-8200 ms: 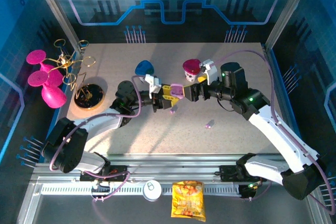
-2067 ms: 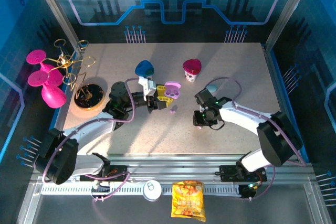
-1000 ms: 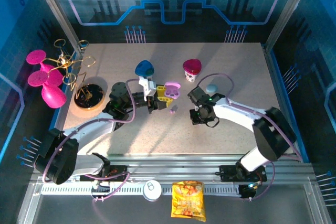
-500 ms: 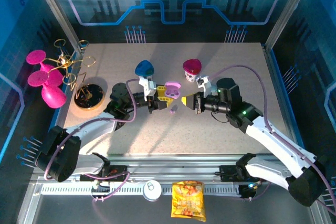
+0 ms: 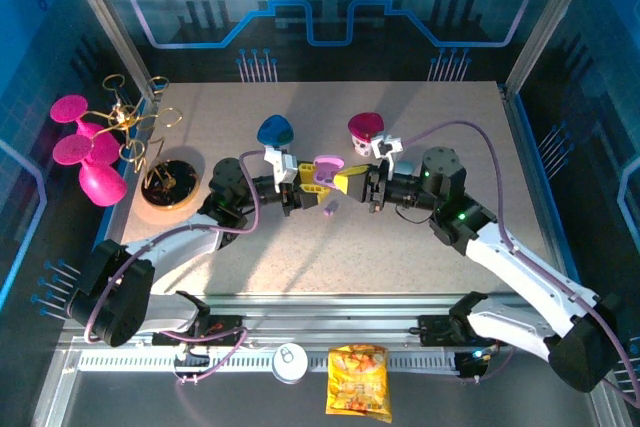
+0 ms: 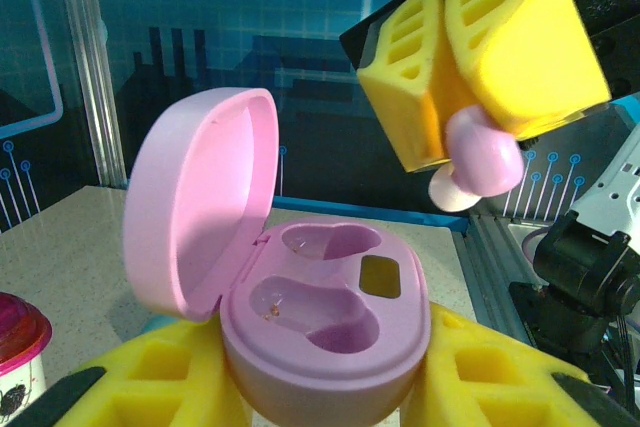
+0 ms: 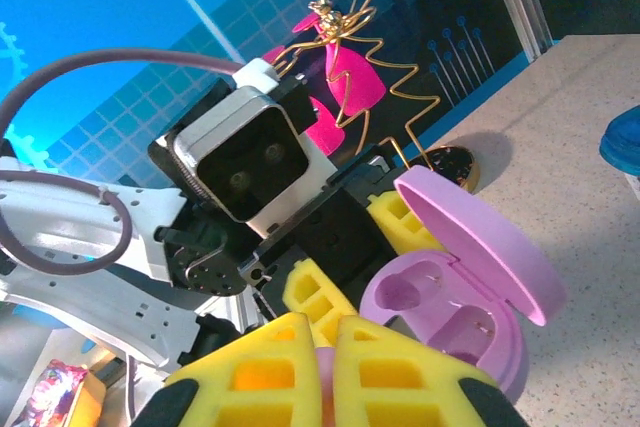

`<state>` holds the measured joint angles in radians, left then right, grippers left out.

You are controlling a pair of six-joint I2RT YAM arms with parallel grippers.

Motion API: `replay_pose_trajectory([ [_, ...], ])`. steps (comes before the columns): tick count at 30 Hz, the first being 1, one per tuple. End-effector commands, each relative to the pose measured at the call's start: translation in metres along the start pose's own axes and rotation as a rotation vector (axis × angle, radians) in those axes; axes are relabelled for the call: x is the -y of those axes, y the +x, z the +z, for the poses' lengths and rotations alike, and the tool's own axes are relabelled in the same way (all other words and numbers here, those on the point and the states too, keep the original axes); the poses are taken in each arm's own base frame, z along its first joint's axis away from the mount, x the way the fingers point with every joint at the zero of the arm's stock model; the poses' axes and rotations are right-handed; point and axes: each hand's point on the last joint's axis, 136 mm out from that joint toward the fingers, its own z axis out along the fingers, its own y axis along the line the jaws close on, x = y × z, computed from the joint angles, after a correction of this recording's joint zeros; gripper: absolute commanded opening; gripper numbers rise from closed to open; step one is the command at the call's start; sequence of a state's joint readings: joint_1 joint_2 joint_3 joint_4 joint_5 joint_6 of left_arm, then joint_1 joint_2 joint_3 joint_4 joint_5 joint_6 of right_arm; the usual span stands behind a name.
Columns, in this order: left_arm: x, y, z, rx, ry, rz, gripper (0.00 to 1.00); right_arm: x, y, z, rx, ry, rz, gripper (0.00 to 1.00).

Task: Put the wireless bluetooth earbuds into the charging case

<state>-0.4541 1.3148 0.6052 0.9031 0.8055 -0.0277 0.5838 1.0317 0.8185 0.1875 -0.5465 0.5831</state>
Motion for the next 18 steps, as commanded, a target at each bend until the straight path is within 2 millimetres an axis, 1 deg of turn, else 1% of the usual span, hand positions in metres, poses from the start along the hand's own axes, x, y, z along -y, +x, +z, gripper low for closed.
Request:
replay_pose_trajectory([
  [1, 0.006, -0.006, -0.001, 0.018, 0.031, 0.015, 0.28, 0.005, -0.014, 0.003, 0.036, 0.043, -0.022, 0.0],
  [6, 0.009, -0.006, -0.002, 0.019, 0.046, 0.021, 0.28, 0.021, -0.01, 0.008, 0.029, 0.101, -0.006, 0.01],
  [9, 0.011, -0.003, -0.002, 0.011, 0.057, 0.025, 0.28, 0.022, -0.011, 0.01, 0.031, 0.102, -0.001, 0.01],
  [14, 0.012, -0.004, -0.002, 0.017, 0.063, 0.031, 0.28, 0.024, -0.013, 0.01, 0.039, 0.114, -0.01, 0.01],
  [18, 0.012, -0.006, -0.002, 0.019, 0.067, 0.034, 0.28, 0.032, -0.009, 0.014, 0.024, 0.129, -0.002, 0.01],
])
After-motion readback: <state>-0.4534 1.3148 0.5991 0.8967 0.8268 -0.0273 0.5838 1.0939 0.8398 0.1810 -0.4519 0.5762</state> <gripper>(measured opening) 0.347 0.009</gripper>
